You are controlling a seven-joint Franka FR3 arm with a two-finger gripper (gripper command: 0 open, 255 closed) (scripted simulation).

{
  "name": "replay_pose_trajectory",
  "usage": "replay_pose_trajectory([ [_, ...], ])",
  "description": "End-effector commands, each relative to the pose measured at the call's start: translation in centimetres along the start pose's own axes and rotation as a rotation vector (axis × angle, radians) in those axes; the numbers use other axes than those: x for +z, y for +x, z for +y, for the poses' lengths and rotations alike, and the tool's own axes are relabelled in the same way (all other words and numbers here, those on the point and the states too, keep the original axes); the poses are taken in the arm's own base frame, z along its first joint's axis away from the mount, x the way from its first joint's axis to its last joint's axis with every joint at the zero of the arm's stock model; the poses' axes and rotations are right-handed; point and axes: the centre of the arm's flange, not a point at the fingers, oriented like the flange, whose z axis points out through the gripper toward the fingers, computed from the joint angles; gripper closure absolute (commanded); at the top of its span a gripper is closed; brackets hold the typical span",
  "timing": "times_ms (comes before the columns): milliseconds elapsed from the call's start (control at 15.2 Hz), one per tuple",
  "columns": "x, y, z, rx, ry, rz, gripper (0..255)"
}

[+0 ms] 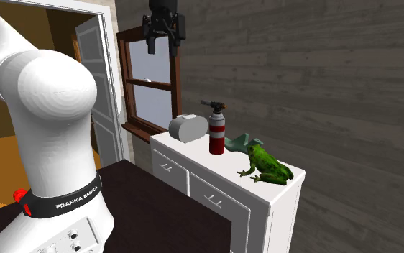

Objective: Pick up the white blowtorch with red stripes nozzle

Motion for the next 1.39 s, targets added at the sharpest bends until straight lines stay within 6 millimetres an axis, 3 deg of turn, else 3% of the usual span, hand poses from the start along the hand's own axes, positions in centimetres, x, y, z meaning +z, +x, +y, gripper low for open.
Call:
replay_pose_trajectory([
  [0, 0.0, 0.0, 0.0, 0.0, 0.0, 0.0, 0],
  [660, 6.1, 9.8, 5.4, -0.412, -0.017, 0.022, 0],
  [1320, 11.8, 21.2, 6.5, -0.823, -0.033, 0.045, 0],
])
